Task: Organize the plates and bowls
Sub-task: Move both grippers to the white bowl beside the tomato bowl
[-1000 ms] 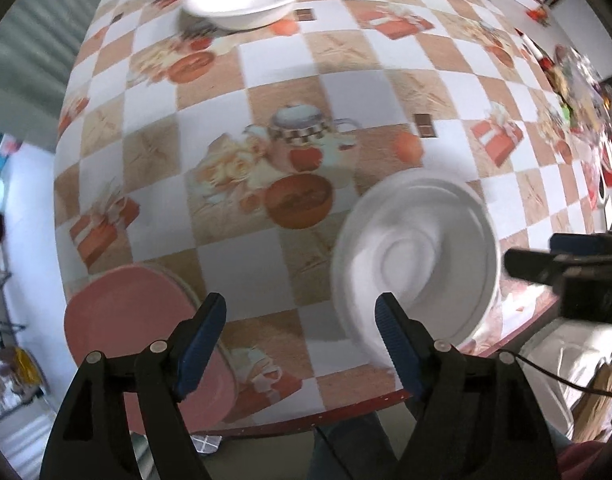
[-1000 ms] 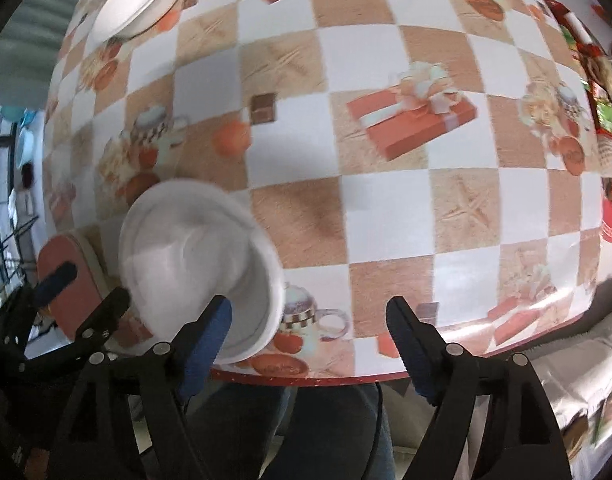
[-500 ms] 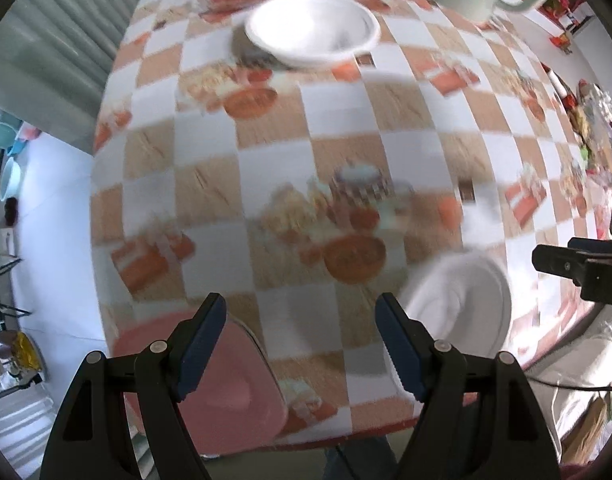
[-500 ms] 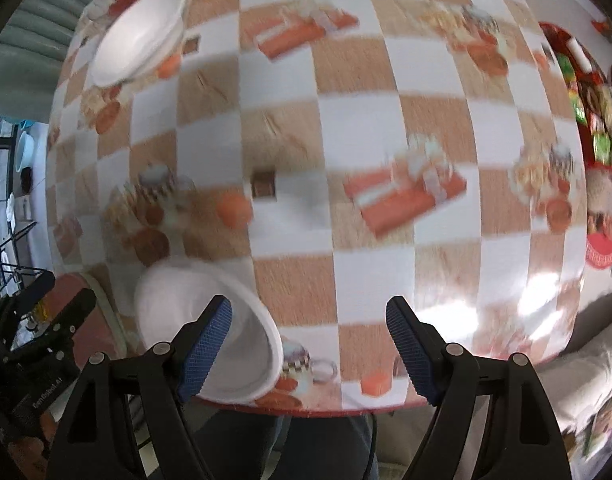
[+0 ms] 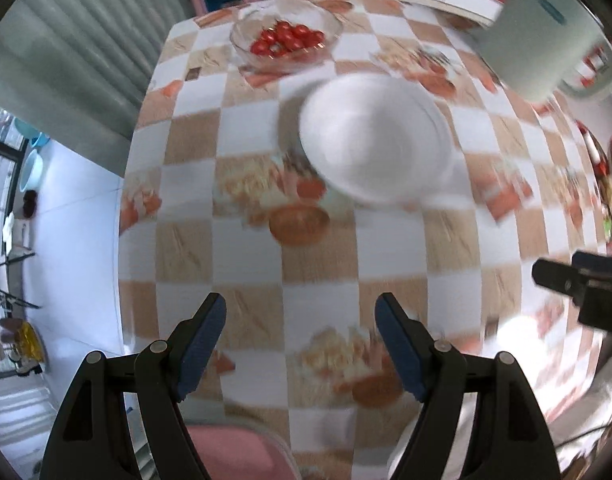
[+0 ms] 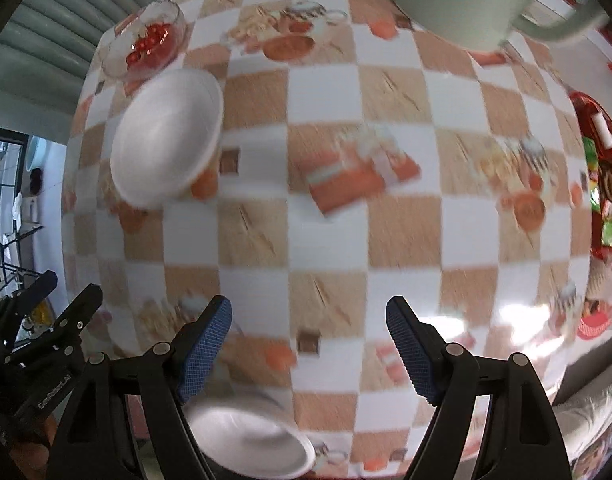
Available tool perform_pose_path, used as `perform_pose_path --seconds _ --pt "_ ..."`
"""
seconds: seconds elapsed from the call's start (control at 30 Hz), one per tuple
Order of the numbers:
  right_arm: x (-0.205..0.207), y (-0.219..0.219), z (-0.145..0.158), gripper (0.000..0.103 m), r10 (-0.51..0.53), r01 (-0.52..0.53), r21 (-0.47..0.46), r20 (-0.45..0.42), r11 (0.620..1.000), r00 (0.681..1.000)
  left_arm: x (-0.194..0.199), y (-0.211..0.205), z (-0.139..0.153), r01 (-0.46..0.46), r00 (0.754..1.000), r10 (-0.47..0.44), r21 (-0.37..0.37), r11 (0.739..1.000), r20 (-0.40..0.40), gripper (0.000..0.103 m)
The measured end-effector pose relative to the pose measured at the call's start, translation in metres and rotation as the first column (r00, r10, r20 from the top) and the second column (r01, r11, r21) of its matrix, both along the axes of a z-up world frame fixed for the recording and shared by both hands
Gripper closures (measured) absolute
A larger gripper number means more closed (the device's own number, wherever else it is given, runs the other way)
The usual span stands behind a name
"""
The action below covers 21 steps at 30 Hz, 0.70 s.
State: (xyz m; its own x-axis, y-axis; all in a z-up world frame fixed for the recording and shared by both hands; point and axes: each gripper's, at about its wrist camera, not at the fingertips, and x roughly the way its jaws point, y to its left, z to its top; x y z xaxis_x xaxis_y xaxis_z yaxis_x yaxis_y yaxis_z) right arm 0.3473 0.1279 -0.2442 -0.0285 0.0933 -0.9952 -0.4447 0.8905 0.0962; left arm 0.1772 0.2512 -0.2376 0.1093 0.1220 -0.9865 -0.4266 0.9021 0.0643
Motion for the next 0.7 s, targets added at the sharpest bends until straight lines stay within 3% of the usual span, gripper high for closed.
perform_pose_path --seconds 0.33,0.7 --pt "0.043 0.053 -0.024 0.022 0.003 -0.003 0.013 0.007 1.000 1.000 0.064 0.034 -0.016 -0.039 0.999 0.039 0.037 0.999 0.002 0.023" --pt "0.065 0.087 -0.052 0.022 0.019 -0.019 0.027 0.003 0.999 1.000 0.100 0.053 -0.045 -0.019 0.999 0.021 0.066 0.998 -0.027 0.023"
